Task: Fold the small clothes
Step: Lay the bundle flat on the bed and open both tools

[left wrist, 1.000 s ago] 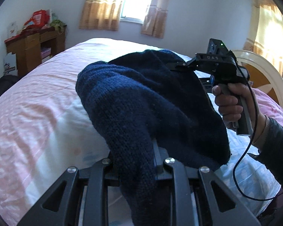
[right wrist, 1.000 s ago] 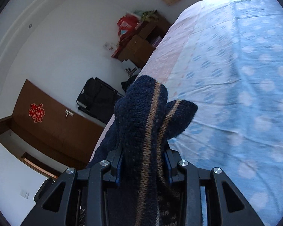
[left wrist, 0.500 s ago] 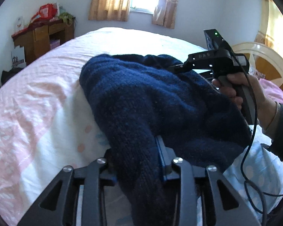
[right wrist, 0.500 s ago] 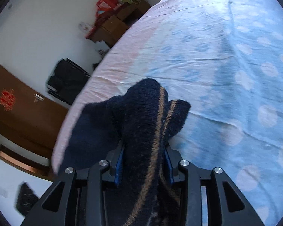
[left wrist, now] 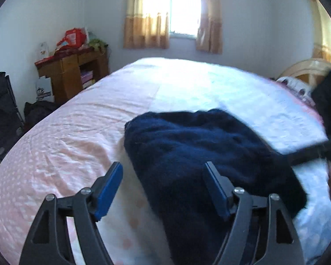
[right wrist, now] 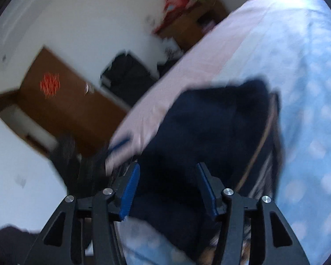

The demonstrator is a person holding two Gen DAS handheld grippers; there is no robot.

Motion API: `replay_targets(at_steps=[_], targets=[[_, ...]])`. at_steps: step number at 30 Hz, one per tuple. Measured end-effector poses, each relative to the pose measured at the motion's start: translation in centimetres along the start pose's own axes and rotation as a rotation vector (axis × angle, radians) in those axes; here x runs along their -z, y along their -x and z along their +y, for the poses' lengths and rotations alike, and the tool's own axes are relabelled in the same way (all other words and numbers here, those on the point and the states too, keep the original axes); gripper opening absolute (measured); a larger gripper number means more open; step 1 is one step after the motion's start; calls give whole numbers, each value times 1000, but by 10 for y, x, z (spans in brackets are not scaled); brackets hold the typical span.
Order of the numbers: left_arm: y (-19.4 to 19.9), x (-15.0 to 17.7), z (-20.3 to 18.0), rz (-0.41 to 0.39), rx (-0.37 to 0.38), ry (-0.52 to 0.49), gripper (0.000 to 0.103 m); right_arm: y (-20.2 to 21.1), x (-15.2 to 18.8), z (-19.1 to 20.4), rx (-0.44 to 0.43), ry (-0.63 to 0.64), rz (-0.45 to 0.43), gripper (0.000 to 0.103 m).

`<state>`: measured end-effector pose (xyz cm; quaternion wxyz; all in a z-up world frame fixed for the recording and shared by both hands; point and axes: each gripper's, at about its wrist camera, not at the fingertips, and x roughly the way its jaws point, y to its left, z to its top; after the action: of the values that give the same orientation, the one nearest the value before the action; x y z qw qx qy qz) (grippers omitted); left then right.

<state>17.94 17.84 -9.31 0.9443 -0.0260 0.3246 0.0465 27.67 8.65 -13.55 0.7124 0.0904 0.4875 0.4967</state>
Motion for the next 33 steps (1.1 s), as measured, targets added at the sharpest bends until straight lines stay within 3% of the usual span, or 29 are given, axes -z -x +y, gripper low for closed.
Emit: replay_targets(at_steps=[3, 6, 7, 12, 16, 18, 22, 26, 33], targets=[[-28, 5, 1, 80, -36, -8, 85, -12, 19, -29, 130, -85, 46, 53], [-30, 15, 0, 107, -60, 5, 98, -5, 30, -63, 66, -196, 17, 35], [-30, 18, 0, 84, -83, -7, 103, -3, 32, -68, 42, -219, 12, 35], [-26, 20, 10, 93, -64, 50, 103, 3, 45, -49, 73, -149, 14, 37], [-12, 24, 2, 86, -73, -3, 103, -1, 62, -20, 77, -75, 13, 47], [-8, 27, -3, 79, -85, -32, 103, -4, 67, -21, 126, -68, 14, 47], [2, 27, -7, 67, -89, -44, 103, -3, 65, -26, 131, -100, -17, 47], [7, 29, -6, 62, -87, -31, 103, 3, 72, -22, 227, -34, -30, 47], [9, 41, -10, 90, -80, -28, 103, 18, 84, -29, 208, -76, -134, 47]])
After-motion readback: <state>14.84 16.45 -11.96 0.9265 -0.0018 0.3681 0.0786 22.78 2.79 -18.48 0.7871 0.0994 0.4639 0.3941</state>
